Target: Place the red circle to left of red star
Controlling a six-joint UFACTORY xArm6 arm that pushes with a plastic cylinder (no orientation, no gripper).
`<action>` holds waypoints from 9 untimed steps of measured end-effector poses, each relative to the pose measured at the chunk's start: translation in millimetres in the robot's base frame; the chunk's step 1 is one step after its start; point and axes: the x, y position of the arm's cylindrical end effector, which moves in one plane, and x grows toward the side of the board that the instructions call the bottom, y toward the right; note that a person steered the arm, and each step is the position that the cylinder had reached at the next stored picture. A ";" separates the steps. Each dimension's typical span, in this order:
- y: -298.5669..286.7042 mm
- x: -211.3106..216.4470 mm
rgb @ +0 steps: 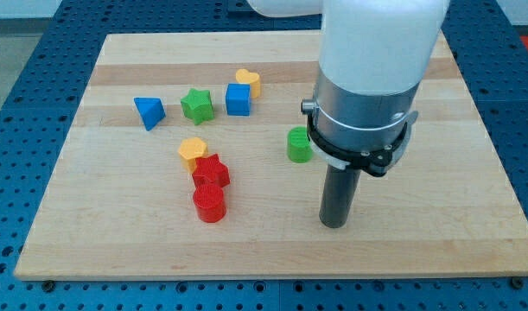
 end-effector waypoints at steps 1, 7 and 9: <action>-38.4 11.4; -141.5 -4.6; -150.9 -5.1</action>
